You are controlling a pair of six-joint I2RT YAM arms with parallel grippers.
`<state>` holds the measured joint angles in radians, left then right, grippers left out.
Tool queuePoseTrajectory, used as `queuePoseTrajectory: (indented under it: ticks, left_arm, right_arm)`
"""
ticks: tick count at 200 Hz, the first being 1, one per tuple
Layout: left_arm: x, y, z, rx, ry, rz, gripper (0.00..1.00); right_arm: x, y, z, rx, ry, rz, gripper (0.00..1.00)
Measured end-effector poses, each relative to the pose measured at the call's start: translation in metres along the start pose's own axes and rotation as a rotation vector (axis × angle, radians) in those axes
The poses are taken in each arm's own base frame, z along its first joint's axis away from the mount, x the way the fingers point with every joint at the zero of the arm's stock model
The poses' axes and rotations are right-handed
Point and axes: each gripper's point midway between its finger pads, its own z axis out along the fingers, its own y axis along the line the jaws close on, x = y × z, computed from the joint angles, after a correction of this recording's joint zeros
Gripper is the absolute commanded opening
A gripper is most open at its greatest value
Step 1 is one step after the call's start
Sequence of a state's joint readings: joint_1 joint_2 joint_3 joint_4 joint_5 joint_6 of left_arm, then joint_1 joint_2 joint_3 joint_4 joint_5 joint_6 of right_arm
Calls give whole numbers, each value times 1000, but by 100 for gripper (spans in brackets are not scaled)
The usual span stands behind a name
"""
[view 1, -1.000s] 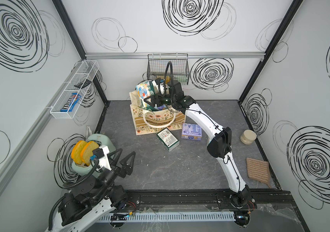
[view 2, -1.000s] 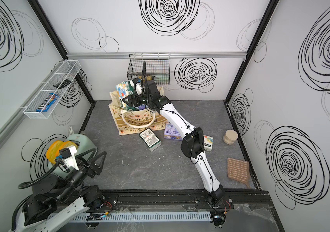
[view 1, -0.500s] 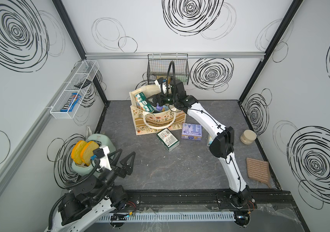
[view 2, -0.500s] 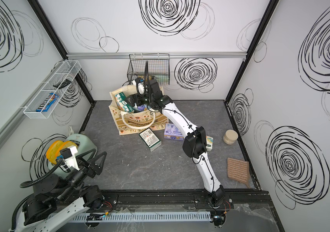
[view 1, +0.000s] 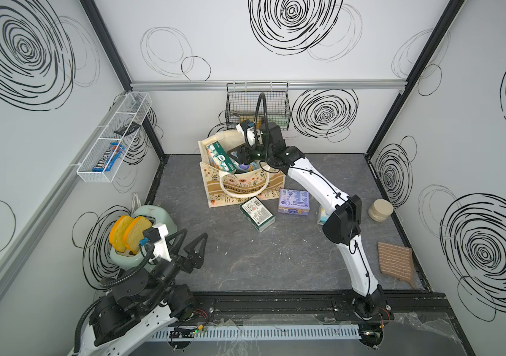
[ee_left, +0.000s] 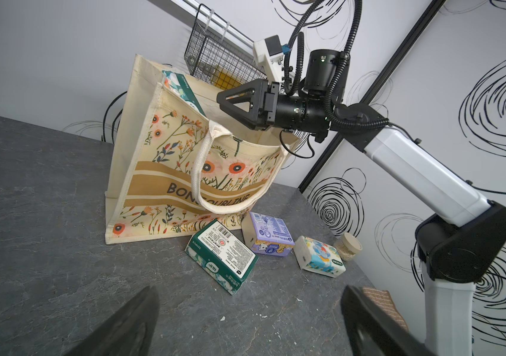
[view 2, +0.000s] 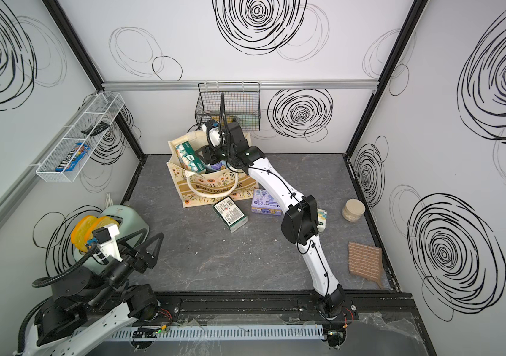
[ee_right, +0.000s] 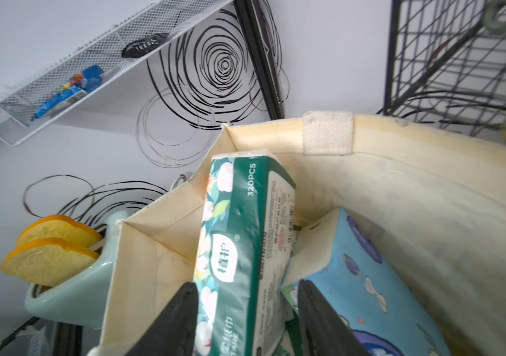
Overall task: Put tissues into the canvas bag
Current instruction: Place the pack of facial tissues in the canvas bag.
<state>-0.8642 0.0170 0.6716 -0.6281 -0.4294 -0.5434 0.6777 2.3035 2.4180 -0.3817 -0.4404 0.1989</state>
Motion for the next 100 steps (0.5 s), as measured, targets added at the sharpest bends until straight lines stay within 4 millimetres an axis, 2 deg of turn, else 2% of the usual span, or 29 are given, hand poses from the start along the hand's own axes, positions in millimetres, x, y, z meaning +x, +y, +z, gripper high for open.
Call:
queuePoseTrajectory:
  ticks: [13,28,55,75,100]
  left_arm:
    - [0,0,0,-1,-1,0,96]
    - [0,0,0,-2,-1,-3,96]
    - [0,1,0,-4,-2,-4,96]
    - [0,1,0,-5,-3,-4,96]
    - [0,1,0,-3,0,-4,96]
  right_arm:
    - [4,11,4,-16,9,-12,1]
    - [6,21,7,-29,13,-18,1]
    - [6,37,12,-55,6,-31,9]
    - [1,36,15,-52,-15,-31,9]
    - [-5,24,27,-25,-59,-37,8]
